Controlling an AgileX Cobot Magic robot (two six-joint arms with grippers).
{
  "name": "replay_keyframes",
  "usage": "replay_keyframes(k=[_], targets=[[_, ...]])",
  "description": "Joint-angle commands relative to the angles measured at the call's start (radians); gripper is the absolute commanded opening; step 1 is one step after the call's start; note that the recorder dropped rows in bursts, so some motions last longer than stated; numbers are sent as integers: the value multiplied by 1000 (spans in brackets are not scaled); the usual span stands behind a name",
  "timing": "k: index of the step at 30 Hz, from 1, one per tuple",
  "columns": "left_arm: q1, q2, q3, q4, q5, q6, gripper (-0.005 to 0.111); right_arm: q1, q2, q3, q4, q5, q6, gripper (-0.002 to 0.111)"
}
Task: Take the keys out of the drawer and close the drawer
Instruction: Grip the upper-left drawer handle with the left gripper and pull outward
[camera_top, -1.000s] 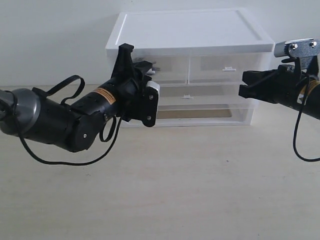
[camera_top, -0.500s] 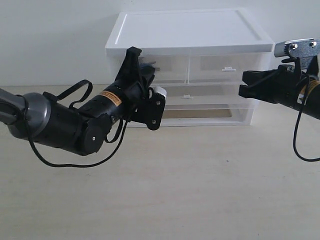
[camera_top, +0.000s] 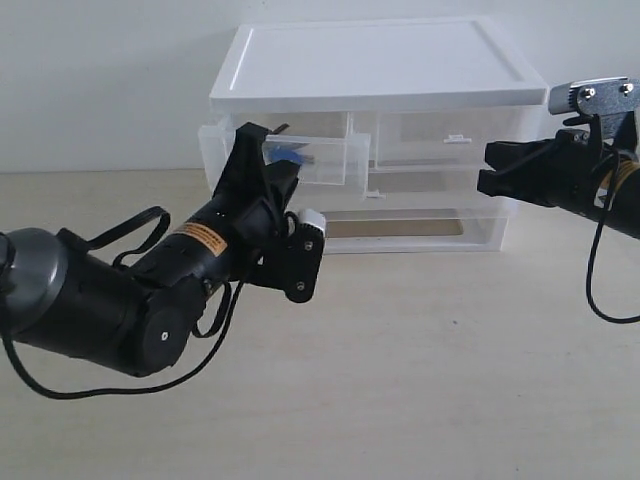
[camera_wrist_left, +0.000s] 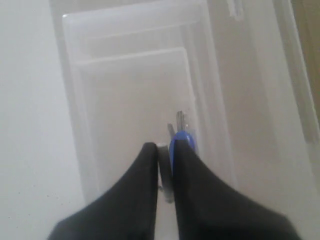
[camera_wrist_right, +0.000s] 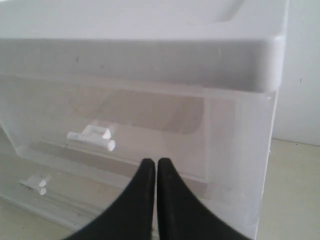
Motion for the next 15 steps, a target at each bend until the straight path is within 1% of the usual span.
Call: replay_keyframes(k=[1, 4, 5, 7, 13, 15], targets=[[-39, -47, 107, -40, -54, -47, 4, 3, 15, -4, 10, -8, 1, 0], [-87, -57, 161, -44, -104, -47, 4, 3, 16, -4, 10, -13, 1, 0], [-109, -57, 161, -60, -104, -50, 4, 3, 16, -4, 10, -13, 1, 0], [-130, -57, 161, -61, -118, -52, 4, 3, 16, -4, 10, -13, 1, 0], [-129, -57, 161, -101, -127, -52, 4, 3, 16, -4, 10, -8, 1, 0], [-129, -57, 161, -71, -132, -125, 4, 3, 16, -4, 10, -8, 1, 0]])
